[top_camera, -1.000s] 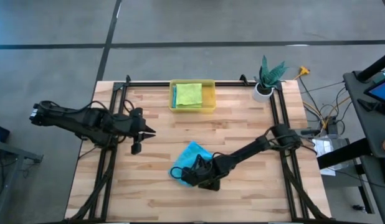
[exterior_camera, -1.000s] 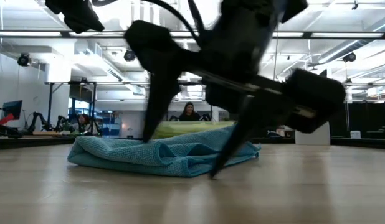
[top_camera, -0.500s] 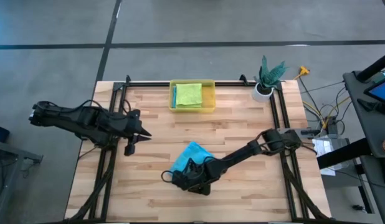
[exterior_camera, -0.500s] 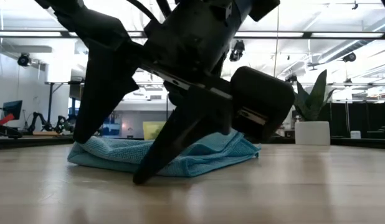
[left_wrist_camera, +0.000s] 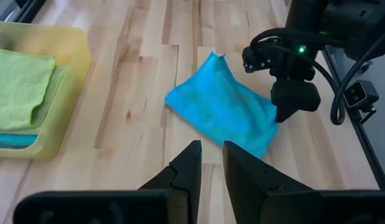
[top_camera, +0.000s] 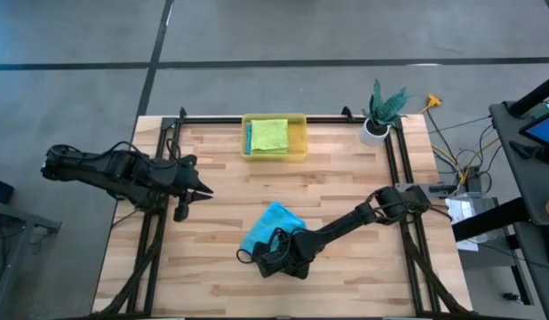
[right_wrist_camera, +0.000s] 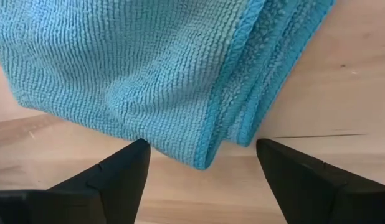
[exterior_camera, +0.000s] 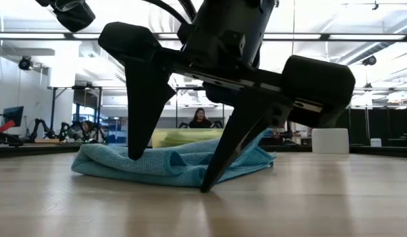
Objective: Fold microfiber towels
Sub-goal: Stack the blue microfiber cloth on the green microfiber cloth in the yellow bin
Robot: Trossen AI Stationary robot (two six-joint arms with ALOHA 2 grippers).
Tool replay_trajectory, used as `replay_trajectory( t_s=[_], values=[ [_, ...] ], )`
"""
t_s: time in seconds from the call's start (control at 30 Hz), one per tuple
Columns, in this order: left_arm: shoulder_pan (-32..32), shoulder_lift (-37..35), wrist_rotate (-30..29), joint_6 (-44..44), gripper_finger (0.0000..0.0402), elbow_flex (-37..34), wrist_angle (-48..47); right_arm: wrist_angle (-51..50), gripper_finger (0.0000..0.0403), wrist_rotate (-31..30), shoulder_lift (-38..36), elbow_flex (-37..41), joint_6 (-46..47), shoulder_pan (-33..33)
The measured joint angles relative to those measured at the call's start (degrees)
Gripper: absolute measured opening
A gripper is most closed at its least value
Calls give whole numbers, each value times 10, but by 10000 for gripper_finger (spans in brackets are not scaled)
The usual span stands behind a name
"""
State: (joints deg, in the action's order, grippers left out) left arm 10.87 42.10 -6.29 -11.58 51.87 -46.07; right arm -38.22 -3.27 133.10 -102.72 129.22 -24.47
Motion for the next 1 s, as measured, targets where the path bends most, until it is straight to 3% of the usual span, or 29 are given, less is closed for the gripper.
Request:
replay_trajectory(
  t_s=[0.47,0.73,1.0],
  values=[
    [0,19,1,0,52,39,-60,0,276,-107,-1,20,7,0],
    [0,35,1,-2,52,47,-60,30,271,-129,3,33,6,0],
    [0,50,2,-21,52,56,-60,75,204,-143,3,60,-2,2]
  ],
)
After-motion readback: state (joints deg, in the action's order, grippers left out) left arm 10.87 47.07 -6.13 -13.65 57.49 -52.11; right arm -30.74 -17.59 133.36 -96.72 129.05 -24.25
